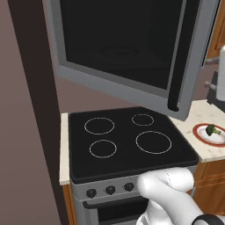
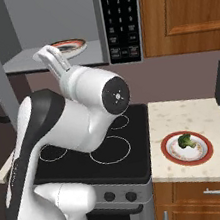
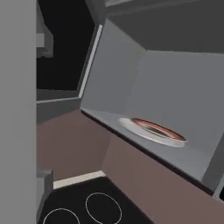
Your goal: Pick the broccoli from the counter and place it in the microwave. Then turn on the microwave.
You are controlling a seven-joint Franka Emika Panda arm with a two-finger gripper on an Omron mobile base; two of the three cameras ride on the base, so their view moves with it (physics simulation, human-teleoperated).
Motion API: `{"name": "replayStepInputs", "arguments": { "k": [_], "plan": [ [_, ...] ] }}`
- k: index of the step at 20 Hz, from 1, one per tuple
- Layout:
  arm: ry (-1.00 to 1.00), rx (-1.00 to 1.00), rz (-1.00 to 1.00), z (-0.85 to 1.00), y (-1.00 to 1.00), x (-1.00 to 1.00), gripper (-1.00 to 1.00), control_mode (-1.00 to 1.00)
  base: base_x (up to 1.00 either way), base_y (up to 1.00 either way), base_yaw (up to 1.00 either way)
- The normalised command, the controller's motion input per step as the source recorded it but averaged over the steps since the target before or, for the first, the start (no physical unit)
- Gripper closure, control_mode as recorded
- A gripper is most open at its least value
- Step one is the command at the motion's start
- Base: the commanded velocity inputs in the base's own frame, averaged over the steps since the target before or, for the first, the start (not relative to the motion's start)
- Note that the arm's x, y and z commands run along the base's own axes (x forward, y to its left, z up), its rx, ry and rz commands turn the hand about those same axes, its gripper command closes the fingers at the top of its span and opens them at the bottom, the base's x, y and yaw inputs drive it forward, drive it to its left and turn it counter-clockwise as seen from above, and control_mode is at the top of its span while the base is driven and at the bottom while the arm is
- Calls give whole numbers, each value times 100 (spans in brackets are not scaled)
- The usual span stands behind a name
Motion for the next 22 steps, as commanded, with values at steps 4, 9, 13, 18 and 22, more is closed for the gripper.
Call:
{"name": "replayStepInputs", "arguments": {
  "k": [4,9,13,18,22],
  "plan": [
    [6,13,24,0,34,17,-100,-100,0,0,0],
    [9,11,26,0,38,10,-100,-100,0,0,0],
    [7,9,27,0,42,1,-100,-100,0,0,0],
    [3,7,25,0,43,0,-100,-100,0,0,0],
    [0,4,25,0,44,-3,-100,-100,0,0,0]
  ]
}}
